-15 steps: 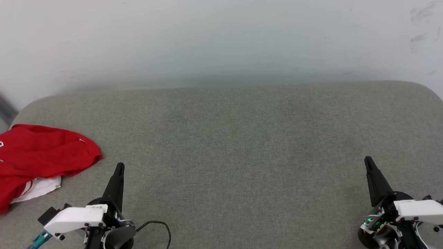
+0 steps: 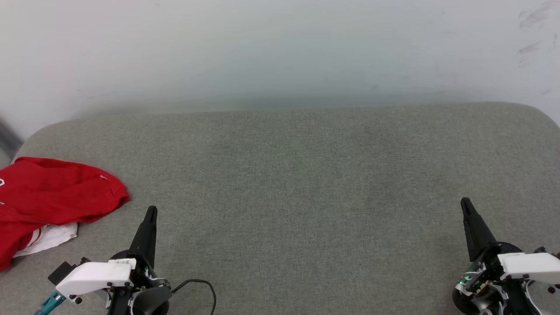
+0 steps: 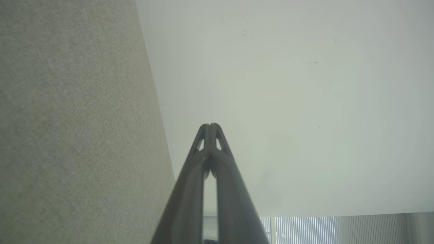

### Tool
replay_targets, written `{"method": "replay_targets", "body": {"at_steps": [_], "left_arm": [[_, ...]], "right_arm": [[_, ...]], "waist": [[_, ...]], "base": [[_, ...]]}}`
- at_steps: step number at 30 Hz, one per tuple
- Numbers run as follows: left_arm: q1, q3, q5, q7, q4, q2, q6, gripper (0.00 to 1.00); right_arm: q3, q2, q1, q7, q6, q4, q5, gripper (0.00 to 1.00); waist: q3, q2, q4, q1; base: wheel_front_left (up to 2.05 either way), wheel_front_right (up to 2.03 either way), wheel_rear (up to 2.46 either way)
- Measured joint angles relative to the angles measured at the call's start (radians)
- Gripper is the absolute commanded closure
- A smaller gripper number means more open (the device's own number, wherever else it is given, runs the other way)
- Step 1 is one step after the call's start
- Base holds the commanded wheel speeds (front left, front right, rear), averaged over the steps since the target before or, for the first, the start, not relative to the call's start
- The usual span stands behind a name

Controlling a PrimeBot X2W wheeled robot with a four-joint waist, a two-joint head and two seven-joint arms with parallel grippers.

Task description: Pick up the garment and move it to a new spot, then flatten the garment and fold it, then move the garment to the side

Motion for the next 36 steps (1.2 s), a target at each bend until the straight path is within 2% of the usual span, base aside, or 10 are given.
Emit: {"method": "replay_targets", "body": {"at_steps": [20, 21, 26, 36], "left_arm": [[0.000, 0.000, 0.000, 0.000, 0.000, 0.000, 0.000, 1.00], [0.001, -0.001, 0.000, 0.000, 0.003, 0.000, 0.000, 0.00], [0.034, -0.012, 0.000, -0.007, 0.029, -0.003, 0.001, 0.00], [0.036, -0.079, 0.017, -0.063, -0.018, -0.003, 0.001, 0.00]], "right_arm": [[0.000, 0.000, 0.000, 0.000, 0.000, 0.000, 0.000, 1.00], [0.000, 0.000, 0.002, 0.000, 0.000, 0.003, 0.000, 0.00], [0.005, 0.001, 0.038, -0.007, 0.000, 0.026, 0.000, 0.00], [0.037, 0.002, 0.062, -0.058, 0.000, -0.037, -0.017, 0.00]], "waist": [[0.000, 0.0000, 0.000, 0.0000], [0.000, 0.0000, 0.000, 0.0000], [0.000, 0.0000, 0.000, 0.0000], [-0.002, 0.0000, 0.001, 0.0001]], "base": [[0.00, 0.00, 0.00], [0.00, 0.00, 0.00], [0.00, 0.00, 0.00], [0.00, 0.00, 0.00]]}}
